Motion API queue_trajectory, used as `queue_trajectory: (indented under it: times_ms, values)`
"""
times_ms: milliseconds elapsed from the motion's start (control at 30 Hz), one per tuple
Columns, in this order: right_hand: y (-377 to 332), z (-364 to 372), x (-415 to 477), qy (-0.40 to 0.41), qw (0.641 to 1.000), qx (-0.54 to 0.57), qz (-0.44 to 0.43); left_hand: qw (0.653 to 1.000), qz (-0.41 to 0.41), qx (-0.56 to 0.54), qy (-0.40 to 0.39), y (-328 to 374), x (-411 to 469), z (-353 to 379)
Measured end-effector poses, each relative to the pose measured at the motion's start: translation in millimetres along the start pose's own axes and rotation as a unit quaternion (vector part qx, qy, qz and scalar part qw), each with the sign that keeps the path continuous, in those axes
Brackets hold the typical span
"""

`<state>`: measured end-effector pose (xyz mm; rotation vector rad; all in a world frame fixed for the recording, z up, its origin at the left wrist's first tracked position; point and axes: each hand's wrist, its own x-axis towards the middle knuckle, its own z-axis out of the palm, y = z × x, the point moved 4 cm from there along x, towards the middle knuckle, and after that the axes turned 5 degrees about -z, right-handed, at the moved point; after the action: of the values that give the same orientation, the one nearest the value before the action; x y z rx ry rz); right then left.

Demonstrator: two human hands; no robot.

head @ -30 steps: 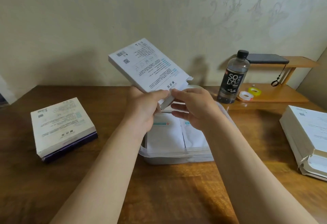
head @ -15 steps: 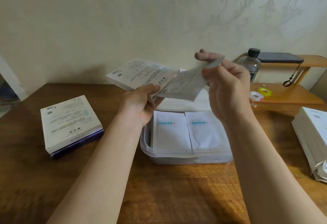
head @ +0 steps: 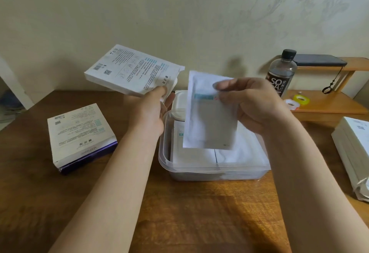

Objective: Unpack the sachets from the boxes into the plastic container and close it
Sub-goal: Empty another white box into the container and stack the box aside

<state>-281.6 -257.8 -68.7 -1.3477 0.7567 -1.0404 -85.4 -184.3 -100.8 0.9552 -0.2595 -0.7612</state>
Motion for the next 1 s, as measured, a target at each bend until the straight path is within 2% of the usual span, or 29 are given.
queue_trajectory:
  times_ms: [267, 367, 433, 500, 600, 667, 833, 1000]
  values:
    - [43.2, 21.9, 3.0, 0.002, 0.987, -0.093, 0.128, 0.999, -0.005, -0.018, -0.036, -7.2, 0.9, 3.4]
    - [48.8, 24.4, 1.4, -0.003, 0.982, -0.114, 0.148, 0.999, -0.011, -0.022, -0.039, -9.2, 1.0, 3.6]
    - [48.4, 25.8, -0.6, -0.03, 0.972, -0.184, 0.143, 0.998, -0.016, -0.028, -0.045, -11.2, 1.3, 4.9]
    - [44.4, 27.8, -4.5, -0.082, 0.94, -0.308, 0.124, 0.998, -0.018, -0.029, -0.048, -13.1, 1.3, 6.4]
    - [37.1, 30.2, -8.7, -0.153, 0.855, -0.494, 0.046, 0.998, -0.021, -0.027, -0.053, -14.5, 0.7, 7.1]
    - [35.8, 30.7, -10.1, -0.174, 0.811, -0.559, 0.004, 0.998, -0.023, -0.023, -0.056, -14.5, 0.4, 6.9]
    - [37.7, 35.7, -13.2, -0.236, 0.767, -0.595, -0.042, 0.997, -0.028, -0.02, -0.063, -14.3, -0.3, 8.3]
    - [47.9, 43.8, -23.5, -0.327, 0.734, -0.595, -0.004, 0.996, -0.035, -0.02, -0.078, -16.7, 0.6, 9.2]
